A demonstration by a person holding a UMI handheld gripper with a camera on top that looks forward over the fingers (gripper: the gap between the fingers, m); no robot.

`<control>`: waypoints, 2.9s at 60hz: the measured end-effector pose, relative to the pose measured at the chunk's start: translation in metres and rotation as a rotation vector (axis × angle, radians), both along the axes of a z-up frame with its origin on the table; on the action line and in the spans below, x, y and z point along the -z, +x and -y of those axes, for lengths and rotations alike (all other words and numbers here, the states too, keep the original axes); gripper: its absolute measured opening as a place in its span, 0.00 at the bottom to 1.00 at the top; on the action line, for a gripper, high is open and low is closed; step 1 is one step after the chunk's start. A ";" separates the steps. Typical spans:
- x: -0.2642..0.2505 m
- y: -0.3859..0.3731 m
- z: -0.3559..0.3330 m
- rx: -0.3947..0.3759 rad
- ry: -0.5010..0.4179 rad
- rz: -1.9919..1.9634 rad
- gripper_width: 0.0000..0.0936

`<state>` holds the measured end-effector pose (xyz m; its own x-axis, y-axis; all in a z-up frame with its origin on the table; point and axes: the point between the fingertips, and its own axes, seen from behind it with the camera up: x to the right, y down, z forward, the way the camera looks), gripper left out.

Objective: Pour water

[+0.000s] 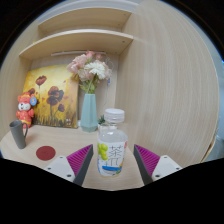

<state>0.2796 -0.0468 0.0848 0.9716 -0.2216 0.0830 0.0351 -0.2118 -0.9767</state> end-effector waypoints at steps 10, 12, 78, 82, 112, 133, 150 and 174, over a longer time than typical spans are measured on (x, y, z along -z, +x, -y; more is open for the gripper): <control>-0.002 0.008 -0.027 0.001 0.014 -0.025 0.87; -0.001 0.008 -0.031 -0.004 0.017 -0.041 0.86; -0.112 -0.180 -0.087 -0.171 0.062 0.902 0.43; -0.124 -0.208 -0.093 -0.192 0.089 1.077 0.43; -0.118 -0.350 -0.109 -0.314 0.265 2.207 0.43; -0.104 -0.366 -0.109 -0.335 0.308 2.380 0.43; -0.189 -0.325 -0.107 -0.194 0.326 1.791 0.43; -0.142 -0.247 -0.101 -0.270 0.184 0.157 0.43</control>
